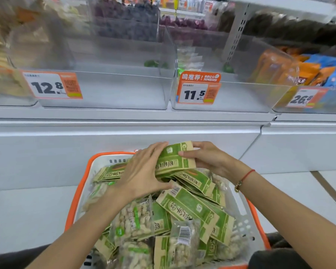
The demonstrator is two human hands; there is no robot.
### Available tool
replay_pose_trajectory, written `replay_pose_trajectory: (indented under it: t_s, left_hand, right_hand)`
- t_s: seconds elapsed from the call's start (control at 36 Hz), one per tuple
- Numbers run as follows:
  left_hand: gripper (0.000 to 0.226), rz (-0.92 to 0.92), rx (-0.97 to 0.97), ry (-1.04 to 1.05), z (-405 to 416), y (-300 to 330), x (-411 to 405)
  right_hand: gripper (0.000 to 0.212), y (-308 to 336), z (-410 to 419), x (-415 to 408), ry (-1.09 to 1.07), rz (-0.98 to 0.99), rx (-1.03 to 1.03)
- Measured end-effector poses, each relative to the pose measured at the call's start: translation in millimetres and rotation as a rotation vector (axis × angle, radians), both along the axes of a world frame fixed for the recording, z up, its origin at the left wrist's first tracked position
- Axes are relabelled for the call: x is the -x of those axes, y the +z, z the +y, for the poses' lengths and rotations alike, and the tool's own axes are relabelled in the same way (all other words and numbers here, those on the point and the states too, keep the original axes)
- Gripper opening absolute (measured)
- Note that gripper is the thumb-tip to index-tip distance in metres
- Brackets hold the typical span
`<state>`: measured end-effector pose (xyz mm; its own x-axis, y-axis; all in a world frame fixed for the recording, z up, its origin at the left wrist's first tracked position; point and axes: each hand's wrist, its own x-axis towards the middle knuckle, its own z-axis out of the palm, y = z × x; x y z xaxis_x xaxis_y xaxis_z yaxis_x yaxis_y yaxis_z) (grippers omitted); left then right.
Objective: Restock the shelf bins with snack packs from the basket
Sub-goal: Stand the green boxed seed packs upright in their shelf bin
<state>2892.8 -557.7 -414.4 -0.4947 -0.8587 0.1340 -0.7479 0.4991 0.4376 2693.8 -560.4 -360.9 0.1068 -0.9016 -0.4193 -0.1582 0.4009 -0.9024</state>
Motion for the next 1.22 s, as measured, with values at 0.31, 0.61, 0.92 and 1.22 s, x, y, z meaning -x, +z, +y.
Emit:
replay_pose_trajectory:
  t_s: [0.31, 0.61, 0.92, 1.22]
  left_hand:
    - [0.036, 0.540, -0.302, 0.387, -8, -4, -16]
    - [0.036, 0.997, -1.023, 0.336, -9, 0, -32]
    - [0.033, 1.031, -0.931, 0.466, -11, -14, -38]
    - [0.099, 0.923, -1.119, 0.349, 3, -11, -8]
  right_hand:
    - [0.052, -5, 10, -7, 0.256, 0.421, -0.072]
    - [0.030, -64, 32, -11, 0.648, 0.970, 0.040]
    - [0.034, -14, 4, 27, -0.011, 0.225, -0.043]
    - [0.067, -6, 7, -32, -0.021, 0.409, 0.177]
